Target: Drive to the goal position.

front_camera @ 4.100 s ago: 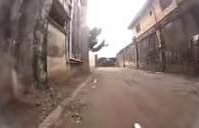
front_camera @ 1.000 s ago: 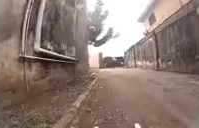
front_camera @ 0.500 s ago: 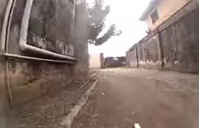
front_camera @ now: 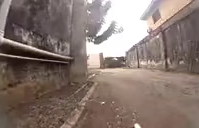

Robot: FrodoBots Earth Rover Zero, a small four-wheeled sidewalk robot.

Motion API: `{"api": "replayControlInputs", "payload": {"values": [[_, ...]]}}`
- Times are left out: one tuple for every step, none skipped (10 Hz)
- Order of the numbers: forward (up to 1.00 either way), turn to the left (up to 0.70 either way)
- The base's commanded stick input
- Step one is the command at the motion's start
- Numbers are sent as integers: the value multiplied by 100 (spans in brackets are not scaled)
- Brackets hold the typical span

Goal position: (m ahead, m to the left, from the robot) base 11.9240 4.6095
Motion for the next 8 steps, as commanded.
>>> {"api": "replayControlInputs", "payload": {"values": [[100,0],[100,0],[100,0],[100,0],[100,0],[100,0],[100,0],[100,0]]}}
